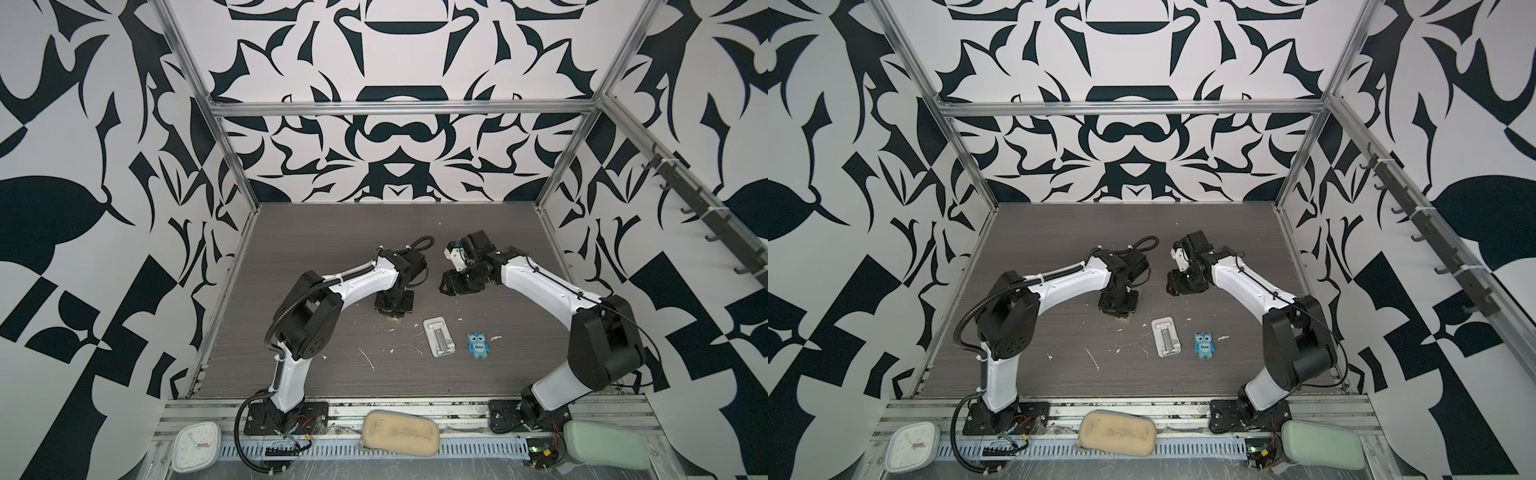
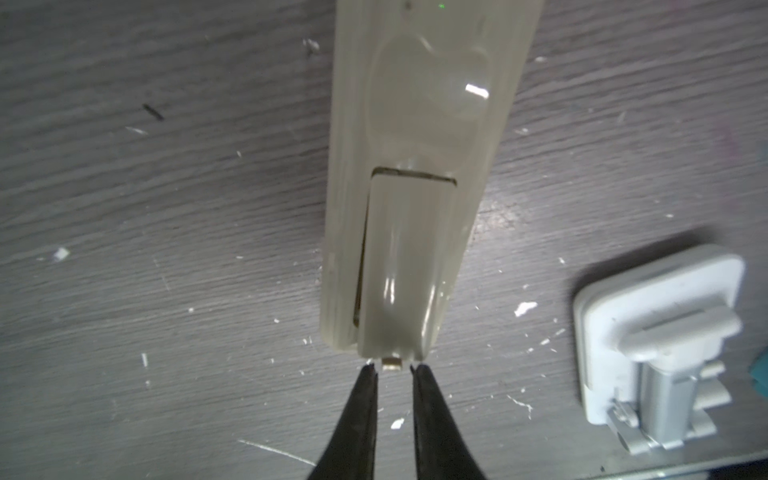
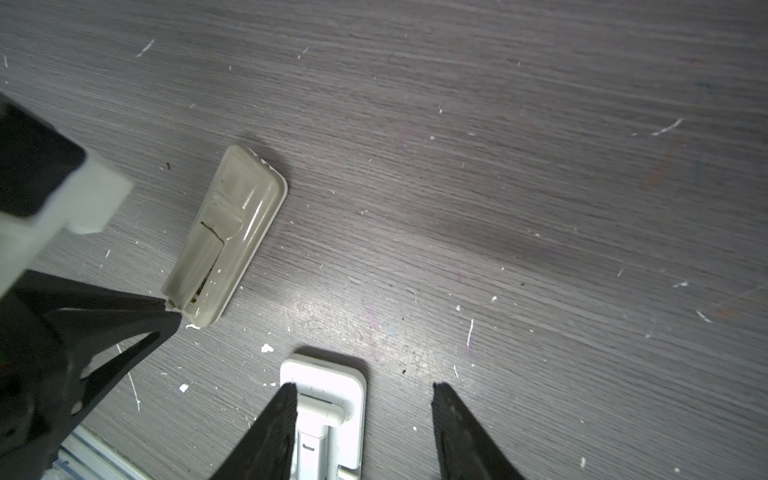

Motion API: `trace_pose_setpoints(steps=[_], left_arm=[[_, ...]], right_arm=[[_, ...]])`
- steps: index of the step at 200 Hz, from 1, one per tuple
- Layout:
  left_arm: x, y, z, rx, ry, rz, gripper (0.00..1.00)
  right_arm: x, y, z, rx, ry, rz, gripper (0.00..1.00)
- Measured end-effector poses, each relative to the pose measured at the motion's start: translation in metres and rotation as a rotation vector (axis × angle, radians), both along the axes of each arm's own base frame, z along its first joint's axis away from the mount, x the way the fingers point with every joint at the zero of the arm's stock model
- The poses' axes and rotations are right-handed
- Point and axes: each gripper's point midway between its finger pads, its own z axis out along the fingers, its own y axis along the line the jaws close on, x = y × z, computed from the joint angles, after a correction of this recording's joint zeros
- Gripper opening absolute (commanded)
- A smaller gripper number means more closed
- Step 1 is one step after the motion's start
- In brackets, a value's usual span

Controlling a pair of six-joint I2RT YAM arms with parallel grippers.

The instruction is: Load the batteries into the remote control

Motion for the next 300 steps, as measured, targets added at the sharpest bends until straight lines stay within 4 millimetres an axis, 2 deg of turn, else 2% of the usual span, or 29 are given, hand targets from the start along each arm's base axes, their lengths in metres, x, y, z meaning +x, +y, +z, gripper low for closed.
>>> trace_pose_setpoints(steps=[139,180,239,264,300], left_arm=[[0.004,-0.001,0.003,0.011,-0.013,-0.014,0.19],[0.015,-0.010,0.015,-0.027,-0.041,-0.008,0.18],[0.025,-0.009,0.016,-0.047,-0.056,0.013,0.17],[0.029,-0.009,0.013,-0.051,-0.060,0.017,0.17],[0.028,-0.009,-0.002,-0.049,-0.039,0.016,0.17]], right_arm=[[0.000,0.000,0.000,0.000,0.001,-0.002,0.55],[0.000,0.000,0.000,0.001,0.001,-0.002,0.55],[0.000,0.000,0.000,0.001,0.001,-0.002,0.55],[0.000,0.000,0.000,0.001,0.001,-0.002,0.55],[0.000,0.000,0.000,0.001,0.001,-0.002,0.55]])
